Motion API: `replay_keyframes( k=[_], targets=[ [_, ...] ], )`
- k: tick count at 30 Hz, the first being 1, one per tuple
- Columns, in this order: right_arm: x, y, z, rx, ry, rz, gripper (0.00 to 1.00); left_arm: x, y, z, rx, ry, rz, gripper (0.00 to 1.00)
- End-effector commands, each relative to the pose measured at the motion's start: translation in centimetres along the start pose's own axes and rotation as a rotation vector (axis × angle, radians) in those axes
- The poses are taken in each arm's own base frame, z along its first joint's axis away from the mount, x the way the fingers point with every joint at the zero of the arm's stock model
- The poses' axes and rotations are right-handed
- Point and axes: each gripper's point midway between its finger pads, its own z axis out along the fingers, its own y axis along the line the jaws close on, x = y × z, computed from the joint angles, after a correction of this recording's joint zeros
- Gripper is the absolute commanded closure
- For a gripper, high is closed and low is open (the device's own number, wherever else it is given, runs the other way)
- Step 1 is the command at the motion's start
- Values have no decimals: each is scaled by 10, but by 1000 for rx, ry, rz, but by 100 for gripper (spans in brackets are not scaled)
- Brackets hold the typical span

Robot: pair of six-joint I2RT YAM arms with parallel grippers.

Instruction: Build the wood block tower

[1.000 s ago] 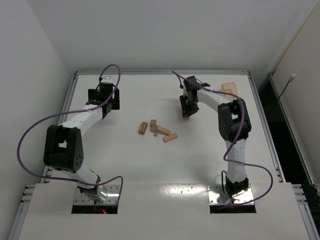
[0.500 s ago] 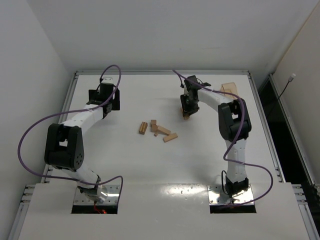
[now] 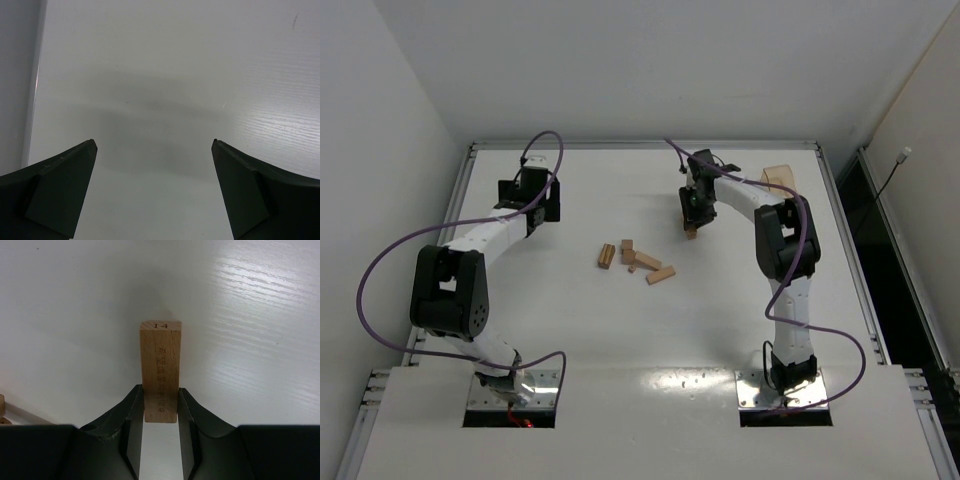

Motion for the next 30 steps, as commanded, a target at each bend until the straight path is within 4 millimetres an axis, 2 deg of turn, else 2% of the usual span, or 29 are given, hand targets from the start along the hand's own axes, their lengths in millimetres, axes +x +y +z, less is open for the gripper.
replay_keyframes(
  k=[1, 4, 10, 14, 15, 20, 22, 24, 26, 27, 28, 29, 30],
  targets=[
    [-13, 2, 0, -9, -28, 20, 88, -23, 0, -3, -2, -57, -19, 1],
    [-13, 0, 0, 2, -29, 20, 87, -23, 0, -3, -2, -57, -19, 1],
    [0, -3, 3, 7, 10, 3, 87, -23, 0, -3, -2, -57, -19, 1],
    [9, -6, 6, 19, 31, -5, 73, -28, 0, -3, -2, -65, -23, 1],
    [12, -7, 7, 20, 40, -5, 65, -28, 0, -3, -2, -65, -23, 1],
    [14, -7, 5, 18, 40, -14, 45, -28, 0, -3, -2, -65, -23, 1],
    [14, -7, 5, 18, 40, -14, 43, -28, 0, -3, -2, -65, -23, 1],
    [6, -6, -2, 15, 10, -28, 41, -28, 0, -3, -2, -65, -23, 1],
    [-9, -1, -19, -8, -69, -45, 38, -28, 0, -3, -2, -65, -23, 1],
    [-9, 1, -24, -19, -85, -65, 33, -23, 0, -2, -2, -56, -19, 1],
    [-13, 8, -32, -35, -112, -90, 31, -23, 0, -2, -2, -56, -19, 1],
    [-27, 13, -52, -49, -173, -105, 29, -23, 0, -2, -2, -56, -19, 1],
    [-31, 13, -59, -51, -203, -118, 28, -25, 1, -5, -2, -64, -23, 1]
  ],
)
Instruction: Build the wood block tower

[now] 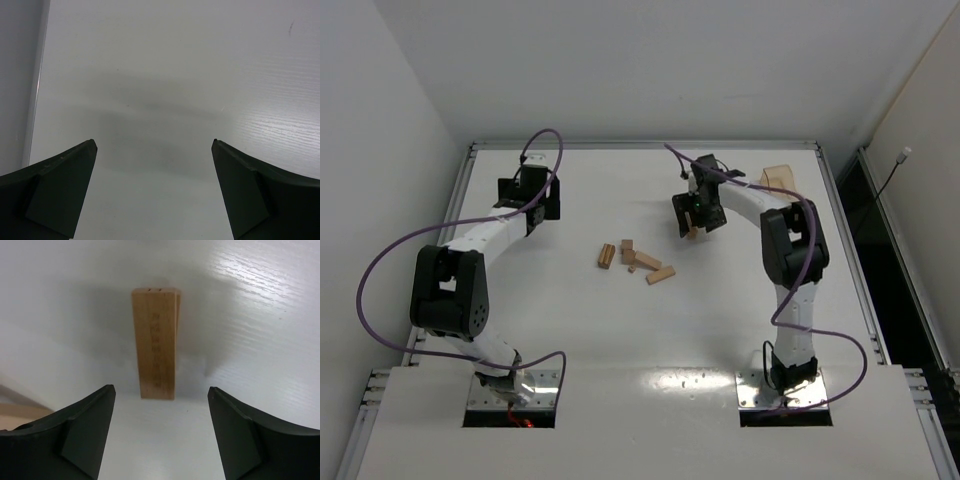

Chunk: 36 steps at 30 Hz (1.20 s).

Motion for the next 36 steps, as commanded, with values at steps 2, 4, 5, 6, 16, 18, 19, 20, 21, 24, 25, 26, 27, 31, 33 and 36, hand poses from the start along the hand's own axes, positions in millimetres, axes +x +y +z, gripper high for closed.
replay_keyframes(
  k=[2, 4, 5, 6, 16, 18, 19, 20, 21, 24, 25, 26, 27, 31, 33, 36],
  targets=[
    [-49, 19, -66, -73, -250, -94, 26, -20, 1, -4, -3, -54, -17, 1],
    [-60, 24, -96, -67, -330, -141, 26, -24, 2, -7, -2, -64, -23, 1],
    [-59, 24, -103, -65, -353, -153, 26, -27, 3, -10, -2, -74, -28, 1],
    [-66, 24, -115, -63, -404, -176, 26, -27, 3, -10, -2, -74, -28, 1],
    [-6, 107, -183, -548, -508, -750, 41, -24, 4, -18, 20, -82, -31, 1],
    [4, 113, -163, -589, -448, -775, 43, -22, 5, -20, 20, -82, -31, 1],
    [9, 122, -158, -606, -434, -801, 42, -22, 5, -20, 20, -82, -31, 1],
    [8, 126, -154, -601, -435, -812, 40, -22, 5, -20, 20, -82, -31, 1],
    [9, 129, -151, -597, -437, -823, 38, -22, 5, -20, 20, -82, -31, 1],
    [12, 138, -134, -570, -431, -868, 33, -22, 5, -20, 20, -82, -31, 1],
    [13, 142, -127, -578, -422, -873, 32, -22, 5, -20, 20, -82, -31, 1],
    [13, 140, -119, -571, -407, -869, 32, -22, 5, -20, 20, -82, -31, 1],
    [17, 144, -115, -579, -395, -874, 32, -22, 5, -20, 20, -82, -22, 1],
    [21, 153, -98, -571, -383, -907, 32, -19, 8, -16, 12, -71, -23, 1],
    [24, 152, -89, -549, -367, -913, 32, -19, 8, -16, 12, -71, -23, 1],
    [27, 153, -74, -510, -354, -927, 32, -17, 7, -14, 12, -63, -19, 1]
  ],
)
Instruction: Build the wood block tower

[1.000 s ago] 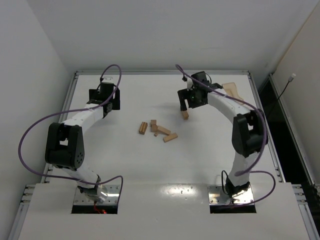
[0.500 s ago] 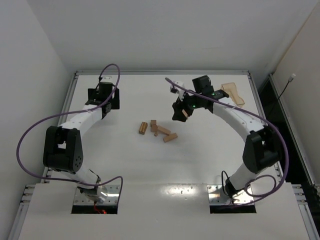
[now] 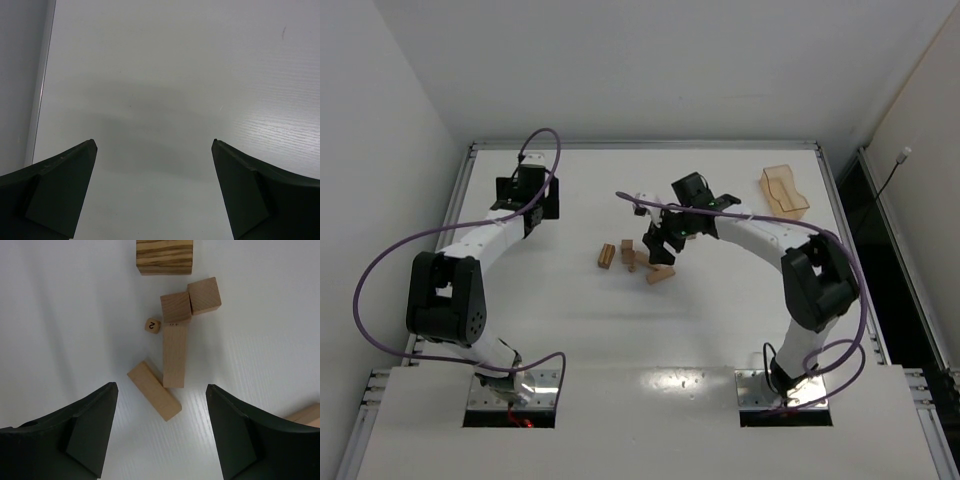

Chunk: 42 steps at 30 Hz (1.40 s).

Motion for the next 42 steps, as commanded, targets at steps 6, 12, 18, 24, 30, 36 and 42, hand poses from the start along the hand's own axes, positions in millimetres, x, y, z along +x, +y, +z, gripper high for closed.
replay_keyframes(
  k=[6, 12, 18, 24, 30, 36, 42],
  targets=[
    [8, -23, 35, 76, 17, -66, 33, -13, 2, -3, 2, -40, -14, 1],
    [21, -31, 51, 72, 63, -34, 34, -12, 2, 2, -7, -32, -10, 1],
    [16, -37, 59, 70, 67, 3, 34, -8, 0, 6, -8, -24, -6, 1],
    [24, -40, 66, 68, 88, 12, 43, -8, 4, 8, -15, -21, -11, 1],
    [22, -42, 67, 66, 91, 3, 52, -8, 4, 8, -15, -21, -2, 1],
    [24, -41, 63, 69, 106, 0, 50, -8, 4, 8, -15, -21, -2, 1],
    [27, -46, 71, 79, 139, 2, 41, -8, 2, 8, -6, -21, -11, 1]
  ],
)
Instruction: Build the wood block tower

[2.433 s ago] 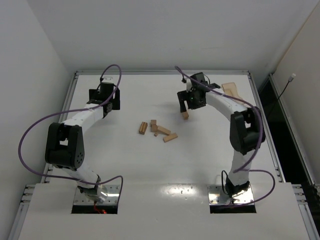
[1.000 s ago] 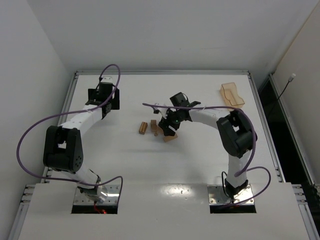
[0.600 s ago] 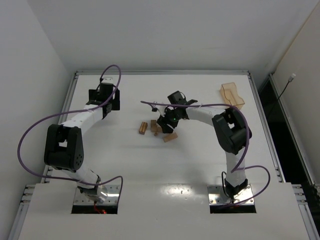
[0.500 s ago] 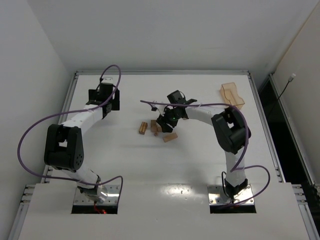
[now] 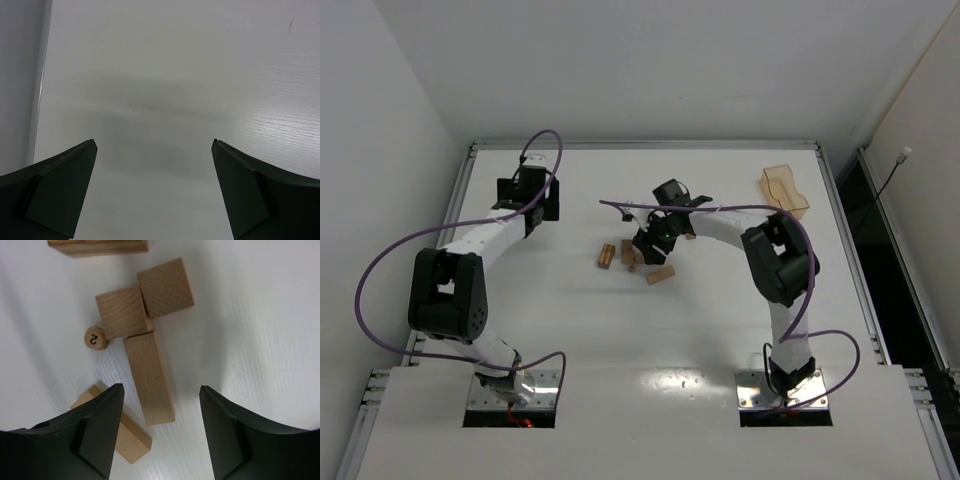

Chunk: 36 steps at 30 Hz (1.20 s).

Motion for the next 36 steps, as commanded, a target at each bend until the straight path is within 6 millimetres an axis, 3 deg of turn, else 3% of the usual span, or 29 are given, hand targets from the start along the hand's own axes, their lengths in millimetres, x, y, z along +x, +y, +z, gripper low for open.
replay_keyframes(
  k=[1, 11, 13, 14, 17, 19, 22, 26, 27, 32, 36],
  targets=[
    [-16, -9, 6, 9, -9, -21, 41, -14, 2, 1, 0, -39, -31, 1],
    [-13, -5, 19, 3, 54, -35, 41, -11, 1, 3, -1, -31, -27, 1],
    [-14, -3, 20, 8, 62, -44, 46, -11, 1, 3, -1, -31, -27, 1],
    [-14, -3, 20, 8, 62, -44, 50, -11, 1, 3, -1, -31, -27, 1],
    [-10, -1, 22, 19, 81, -49, 73, -11, 1, 3, -1, -31, -27, 1],
    [-8, 0, 21, 13, 90, -45, 96, -13, 1, 4, 0, -39, -31, 1],
    [-9, 2, 17, 14, 90, -35, 100, -13, 4, 5, -8, -37, -36, 1],
    [-30, -5, -16, 22, 29, -5, 100, -14, 4, 1, 3, -45, -40, 1],
    [-40, 0, -34, 6, -4, -4, 100, -17, 5, -1, 4, -53, -43, 1],
    [-62, 1, -88, -14, -73, -178, 100, -20, 1, -4, 38, -63, -47, 1],
    [-43, 19, -105, -127, -40, -304, 100, -18, 1, -5, 37, -54, -43, 1]
  ],
)
